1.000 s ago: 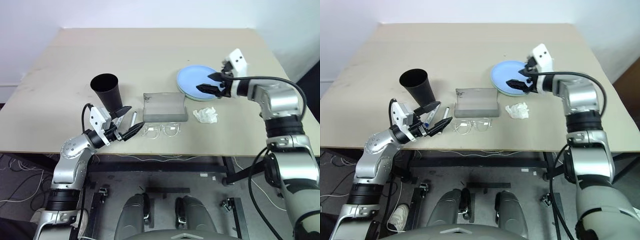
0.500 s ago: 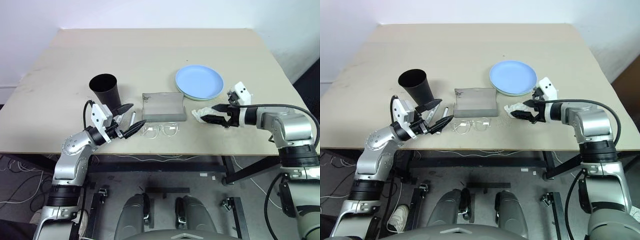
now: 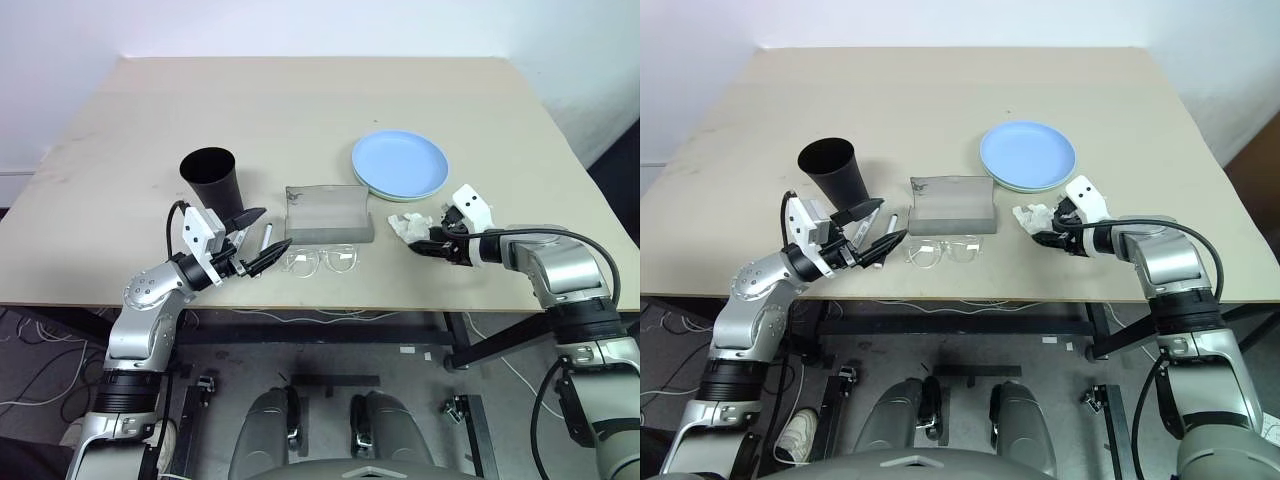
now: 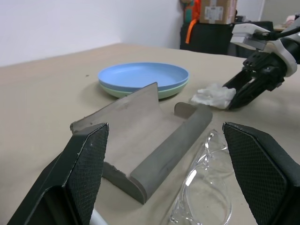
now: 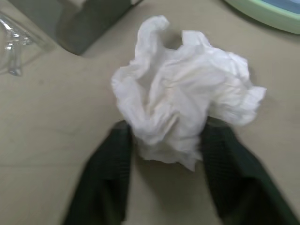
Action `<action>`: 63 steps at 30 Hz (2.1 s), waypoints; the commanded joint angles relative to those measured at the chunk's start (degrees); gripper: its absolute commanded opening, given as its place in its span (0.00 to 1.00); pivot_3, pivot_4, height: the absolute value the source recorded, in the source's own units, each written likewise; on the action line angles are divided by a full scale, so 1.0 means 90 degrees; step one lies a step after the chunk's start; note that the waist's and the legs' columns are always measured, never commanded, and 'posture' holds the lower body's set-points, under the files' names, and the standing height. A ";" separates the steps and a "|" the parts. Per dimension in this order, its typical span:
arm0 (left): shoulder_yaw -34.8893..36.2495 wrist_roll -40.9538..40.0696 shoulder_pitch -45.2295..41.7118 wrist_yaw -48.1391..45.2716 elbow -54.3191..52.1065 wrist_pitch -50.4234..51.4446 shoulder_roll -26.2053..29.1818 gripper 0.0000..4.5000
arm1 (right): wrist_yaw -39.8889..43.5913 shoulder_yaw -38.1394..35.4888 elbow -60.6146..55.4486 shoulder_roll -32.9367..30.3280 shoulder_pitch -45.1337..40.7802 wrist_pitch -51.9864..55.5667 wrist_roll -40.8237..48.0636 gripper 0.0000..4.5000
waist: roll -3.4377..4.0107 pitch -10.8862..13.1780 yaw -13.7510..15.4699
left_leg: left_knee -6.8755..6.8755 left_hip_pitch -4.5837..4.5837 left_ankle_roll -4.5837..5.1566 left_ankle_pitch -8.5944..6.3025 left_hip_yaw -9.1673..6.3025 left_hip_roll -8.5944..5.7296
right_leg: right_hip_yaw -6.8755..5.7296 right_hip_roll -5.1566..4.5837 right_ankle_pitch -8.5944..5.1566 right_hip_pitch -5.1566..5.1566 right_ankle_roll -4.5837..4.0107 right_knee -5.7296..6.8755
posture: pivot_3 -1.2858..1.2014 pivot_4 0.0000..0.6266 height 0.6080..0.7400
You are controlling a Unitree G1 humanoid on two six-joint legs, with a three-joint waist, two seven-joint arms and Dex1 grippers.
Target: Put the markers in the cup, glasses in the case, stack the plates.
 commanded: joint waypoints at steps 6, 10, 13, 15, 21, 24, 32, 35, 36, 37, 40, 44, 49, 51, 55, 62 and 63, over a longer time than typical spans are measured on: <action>0.0096 -0.0052 -0.0069 0.0090 -0.0341 0.0072 0.0099 0.91 | 0.0320 -0.0838 -0.0481 -0.0254 -0.0478 -0.0247 0.0618 0.01 | 0.0000 0.0000 0.0004 | 0.0000 0.0000 0.0000 0.0000 0.0000 0.0000 | 0.0000 0.0002 0.0000 0.0000 0.0000 0.0000 | 0.52 0.24 0.77; 0.0085 -0.0066 -0.0108 0.0157 -0.0431 0.0174 0.0114 0.91 | -0.0011 -0.1205 -0.0133 0.0004 -0.1206 -0.0366 0.0852 0.01 | 0.0001 0.0001 -0.0023 | 0.0001 0.0001 0.0000 0.0000 0.0000 0.0001 | 0.0001 0.0002 0.0002 0.0000 0.0001 0.0001 | 0.52 0.24 0.77; 0.0043 -0.0069 -0.0174 0.0252 -0.0555 0.0306 0.0096 0.91 | -0.0356 -0.0925 0.0664 0.0438 -0.1775 -0.0824 0.0509 0.01 | -0.0001 -0.0001 -0.0041 | 0.0002 0.0003 -0.0004 0.0002 0.0000 0.0005 | 0.0001 0.0007 0.0004 0.0000 -0.0003 0.0002 | 0.52 0.24 0.77; 0.0014 -0.0059 -0.0228 0.0317 -0.0624 0.0388 0.0081 0.91 | -0.0567 -0.0597 0.1393 0.0699 -0.2079 -0.1379 0.0073 0.01 | -0.0002 -0.0001 -0.0032 | 0.0001 0.0005 -0.0006 0.0004 0.0000 0.0007 | 0.0001 0.0009 0.0005 0.0001 -0.0004 0.0003 | 0.52 0.24 0.77; 0.0039 -0.0078 -0.0223 0.0444 -0.0834 0.0551 0.0112 0.91 | -0.1732 -0.0454 0.4319 0.1538 -0.3370 -0.2683 -0.0642 0.01 | 0.0004 0.0003 -0.0016 | -0.0002 -0.0004 -0.0022 0.0032 0.0017 0.0000 | 0.0006 0.0006 0.0007 -0.0008 0.0001 0.0004 | 0.52 0.24 0.77; 0.0087 -0.0095 -0.0159 0.0493 -0.0939 0.0598 0.0136 0.91 | -0.2100 -0.0417 0.5152 0.1705 -0.3738 -0.3125 -0.0859 0.01 | 0.0004 0.0003 -0.0021 | -0.0007 -0.0004 -0.0023 0.0036 0.0034 0.0001 | 0.0017 0.0005 0.0008 -0.0013 0.0003 0.0004 | 0.52 0.24 0.77; 0.0141 -0.0110 0.0024 0.0568 -0.1030 0.0598 0.0147 0.91 | -0.2028 -0.0508 0.5779 0.1786 -0.4020 -0.3363 -0.0963 0.30 | 0.0004 0.0003 -0.0047 | -0.0010 0.0006 -0.0022 0.0035 0.0054 0.0003 | 0.0043 0.0006 0.0014 -0.0018 0.0011 0.0008 | 0.52 0.24 0.77; 0.0139 -0.0115 0.0033 0.0575 -0.1048 0.0610 0.0145 0.91 | -0.1995 -0.0530 0.5766 0.1771 -0.4033 -0.3363 -0.0973 0.50 | 0.0004 0.0003 -0.0049 | -0.0010 0.0007 -0.0022 0.0035 0.0059 0.0004 | 0.0048 0.0006 0.0014 -0.0020 0.0011 0.0012 | 0.52 0.24 0.77; 0.0140 -0.0118 0.0041 0.0574 -0.1056 0.0611 0.0147 0.91 | -0.1972 -0.0531 0.5742 0.1766 -0.4023 -0.3376 -0.0983 0.58 | 0.0004 0.0003 -0.0050 | -0.0010 0.0007 -0.0022 0.0035 0.0060 0.0004 | 0.0050 0.0006 0.0014 -0.0021 0.0011 0.0012 | 0.52 0.24 0.77; 0.0137 -0.0115 0.0039 0.0573 -0.1051 0.0608 0.0145 0.91 | -0.1952 -0.0545 0.5707 0.1751 -0.4014 -0.3384 -0.0979 0.66 | 0.0004 0.0003 -0.0051 | -0.0010 0.0009 -0.0022 0.0035 0.0061 0.0004 | 0.0052 0.0006 0.0014 -0.0021 0.0011 0.0013 | 0.52 0.24 0.77; 0.0147 -0.0129 0.0037 0.0555 -0.1047 0.0604 0.0154 0.91 | -0.1887 -0.0490 0.5533 0.1671 -0.3881 -0.3582 -0.1056 0.73 | 0.0004 0.0003 -0.0048 | -0.0011 0.0009 -0.0021 0.0035 0.0063 0.0005 | 0.0055 0.0006 0.0014 -0.0022 0.0011 0.0013 | 0.52 0.24 0.77; 0.0181 -0.0148 0.0051 0.0545 -0.1075 0.0614 0.0178 0.91 | -0.1350 -0.0603 0.4916 0.1523 -0.3591 -0.3500 -0.0861 0.73 | 0.0004 0.0003 -0.0044 | -0.0011 0.0009 -0.0021 0.0035 0.0065 0.0005 | 0.0058 0.0005 0.0015 -0.0023 0.0011 0.0013 | 0.52 0.24 0.77; 0.0365 -0.0355 0.0182 0.0380 -0.1147 0.0788 0.0364 0.91 | 0.0115 -0.0807 0.2693 0.1235 -0.2918 -0.1954 0.0131 0.73 | 0.0004 0.0003 -0.0038 | -0.0013 0.0009 -0.0020 0.0034 0.0064 0.0005 | 0.0061 0.0004 0.0015 -0.0025 0.0012 0.0013 | 0.52 0.24 0.77; 0.0544 -0.0596 0.0263 0.0212 -0.1131 0.0981 0.0560 0.91 | 0.0619 -0.0641 0.1494 0.1059 -0.2465 -0.1165 0.0487 0.73 | 0.0004 0.0002 -0.0038 | -0.0016 0.0009 -0.0014 0.0030 0.0063 0.0007 | 0.0065 0.0003 0.0015 -0.0026 0.0011 0.0012 | 0.52 0.24 0.77; 0.0880 -0.0886 0.0416 -0.0068 -0.1031 0.1256 0.0984 0.91 | 0.0946 -0.0352 0.0158 0.0848 -0.1996 -0.0100 0.0812 0.73 | 0.0004 0.0003 -0.0063 | -0.0017 0.0012 0.0012 0.0014 0.0060 0.0010 | 0.0065 0.0002 0.0018 -0.0028 0.0003 0.0012 | 0.52 0.24 0.77; 0.1253 -0.1184 0.1140 -0.0687 -0.1042 0.1574 0.1633 0.91 | 0.1336 0.0458 -0.0675 0.0996 -0.1863 0.0487 0.0906 0.73 | 0.0004 0.0002 -0.0055 | -0.0018 0.0012 -0.0007 0.0004 0.0063 0.0014 | 0.0069 -0.0006 0.0016 -0.0039 -0.0030 0.0007 | 0.52 0.24 0.77; 0.1280 -0.1211 0.1246 -0.0767 -0.1044 0.1605 0.1687 0.91 | 0.1445 0.0680 -0.0669 0.1066 -0.1893 0.0523 0.0871 0.73 | 0.0003 0.0002 -0.0052 | -0.0019 0.0011 -0.0008 0.0004 0.0063 0.0013 | 0.0070 -0.0007 0.0015 -0.0039 -0.0033 0.0005 | 0.52 0.24 0.77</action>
